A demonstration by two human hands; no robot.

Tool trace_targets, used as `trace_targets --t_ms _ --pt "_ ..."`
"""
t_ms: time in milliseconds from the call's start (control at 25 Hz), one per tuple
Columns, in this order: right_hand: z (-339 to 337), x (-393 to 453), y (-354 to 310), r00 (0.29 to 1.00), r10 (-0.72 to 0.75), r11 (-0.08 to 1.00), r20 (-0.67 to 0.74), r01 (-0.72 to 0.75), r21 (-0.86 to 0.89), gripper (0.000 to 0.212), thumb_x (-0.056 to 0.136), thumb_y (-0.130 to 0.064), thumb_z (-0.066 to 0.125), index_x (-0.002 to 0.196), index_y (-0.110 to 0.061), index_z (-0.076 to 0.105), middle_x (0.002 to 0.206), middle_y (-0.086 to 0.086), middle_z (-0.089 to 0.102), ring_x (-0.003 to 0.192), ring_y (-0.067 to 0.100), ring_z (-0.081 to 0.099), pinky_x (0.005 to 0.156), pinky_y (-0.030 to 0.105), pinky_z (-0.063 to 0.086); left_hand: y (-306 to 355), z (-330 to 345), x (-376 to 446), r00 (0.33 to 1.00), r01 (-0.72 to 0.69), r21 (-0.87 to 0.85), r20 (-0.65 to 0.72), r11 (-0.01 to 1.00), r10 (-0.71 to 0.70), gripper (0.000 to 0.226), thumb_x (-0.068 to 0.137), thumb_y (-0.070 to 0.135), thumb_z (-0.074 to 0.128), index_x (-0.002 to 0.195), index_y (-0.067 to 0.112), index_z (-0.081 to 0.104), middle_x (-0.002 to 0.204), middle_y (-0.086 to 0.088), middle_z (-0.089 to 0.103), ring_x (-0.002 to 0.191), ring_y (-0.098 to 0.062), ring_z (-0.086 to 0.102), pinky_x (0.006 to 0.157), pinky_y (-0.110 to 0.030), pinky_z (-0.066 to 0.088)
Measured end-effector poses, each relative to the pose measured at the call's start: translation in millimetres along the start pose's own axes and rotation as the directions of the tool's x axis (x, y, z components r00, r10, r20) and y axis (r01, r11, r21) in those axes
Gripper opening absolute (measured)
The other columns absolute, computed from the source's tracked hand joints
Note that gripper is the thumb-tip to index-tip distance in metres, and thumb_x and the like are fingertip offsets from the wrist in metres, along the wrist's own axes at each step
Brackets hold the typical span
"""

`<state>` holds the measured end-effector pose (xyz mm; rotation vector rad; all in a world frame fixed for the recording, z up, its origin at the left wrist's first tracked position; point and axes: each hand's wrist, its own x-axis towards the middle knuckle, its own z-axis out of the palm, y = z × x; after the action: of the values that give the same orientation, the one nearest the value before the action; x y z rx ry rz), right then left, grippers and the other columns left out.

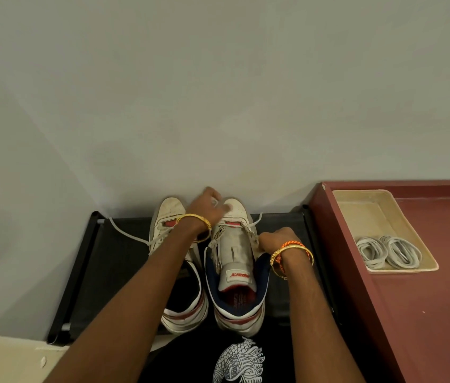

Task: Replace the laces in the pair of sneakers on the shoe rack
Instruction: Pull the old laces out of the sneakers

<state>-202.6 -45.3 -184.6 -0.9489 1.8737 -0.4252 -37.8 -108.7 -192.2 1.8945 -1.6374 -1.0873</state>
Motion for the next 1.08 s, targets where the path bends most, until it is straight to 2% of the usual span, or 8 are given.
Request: trace_targets --t_ms 160,440,560,640,720,800,960,1080 --pt "0 -4 -3 1.0 0.003 1.0 0.007 -0.004 0.013 0.015 0.085 -0.014 0.057 0.089 0.0 0.059 0.072 0.008 0.051 0.064 0.019 0.05 0.05 0.026 0.037 12 14 -12 0.972 -0.22 0.699 0.098 0.681 0.214 0.027 0.083 0.043 0.064 0.105 0.027 0.066 0.118 -0.003 0.053 0.115 -0.025 0.047 0.095 -0.04 0.032" --pt "0 -6 -4 1.0 -0.003 1.0 0.004 0.003 0.011 0.015 0.086 -0.016 0.057 0.086 -0.001 0.057 0.071 0.008 0.049 0.062 0.018 0.048 0.049 0.025 0.035 13 14 -15 0.945 -0.189 0.671 -0.075 0.717 0.318 0.022 0.085 0.028 0.057 0.104 0.021 0.065 0.13 0.002 0.038 0.121 -0.019 0.035 0.097 -0.04 0.025" --pt "-2 -8 -4 1.0 0.002 1.0 -0.012 -0.002 0.0 0.017 0.088 -0.017 0.057 0.078 -0.004 0.053 0.069 0.007 0.048 0.061 0.017 0.047 0.048 0.025 0.034 21 -4 -20 0.902 -0.059 0.419 -0.366 0.906 0.228 0.021 0.084 0.012 0.054 0.103 0.014 0.064 0.128 0.0 0.042 0.117 -0.018 0.043 0.101 -0.04 0.025" --pt "-2 -9 -5 1.0 0.004 1.0 -0.024 -0.004 -0.007 0.021 0.088 -0.017 0.056 0.072 -0.006 0.049 0.067 0.006 0.046 0.059 0.016 0.045 0.048 0.025 0.034 24 -21 -14 0.843 -0.008 -0.277 -0.519 0.961 -0.143 0.026 0.089 0.003 0.045 0.112 0.003 0.059 0.117 -0.004 0.051 0.105 -0.019 0.054 0.096 -0.037 0.036" --pt "-1 -10 -4 0.999 -0.002 1.0 -0.036 0.001 -0.019 0.024 0.087 -0.017 0.056 0.067 -0.007 0.047 0.064 0.005 0.044 0.056 0.016 0.044 0.047 0.024 0.032 26 -37 -10 0.828 -0.121 -0.853 -0.368 0.507 -0.422 0.027 0.095 0.001 0.034 0.116 -0.004 0.049 0.1 -0.011 0.06 0.085 -0.024 0.063 0.082 -0.036 0.049" --pt "-1 -12 -5 0.999 -0.008 1.0 -0.038 0.007 -0.028 0.024 0.087 -0.016 0.056 0.066 -0.007 0.047 0.064 0.005 0.045 0.056 0.016 0.044 0.047 0.024 0.032 24 -39 -9 0.85 -0.145 -0.919 -0.306 0.368 -0.43 0.021 0.094 -0.002 0.03 0.106 0.004 0.046 0.089 -0.014 0.056 0.065 -0.022 0.057 0.06 -0.032 0.051" --pt "-1 -15 -8 1.0 -0.005 1.0 -0.008 0.004 -0.028 0.021 0.088 -0.016 0.055 0.07 -0.007 0.047 0.064 0.004 0.043 0.056 0.015 0.042 0.047 0.024 0.031 24 -14 -11 0.969 -0.027 -0.153 -0.246 0.988 -0.012 0.007 0.088 0.02 0.055 0.092 0.025 0.058 0.095 -0.002 0.057 0.092 -0.029 0.058 0.078 -0.031 0.047" --pt "-1 -16 -10 1.0 -0.009 0.999 0.007 0.009 -0.036 0.019 0.088 -0.016 0.055 0.073 -0.005 0.049 0.064 0.005 0.043 0.056 0.015 0.043 0.048 0.024 0.032 15 16 -17 0.983 -0.182 0.658 0.107 0.731 0.148 0.031 0.081 0.044 0.064 0.11 0.032 0.062 0.122 -0.006 0.048 0.119 -0.029 0.042 0.098 -0.042 0.034"
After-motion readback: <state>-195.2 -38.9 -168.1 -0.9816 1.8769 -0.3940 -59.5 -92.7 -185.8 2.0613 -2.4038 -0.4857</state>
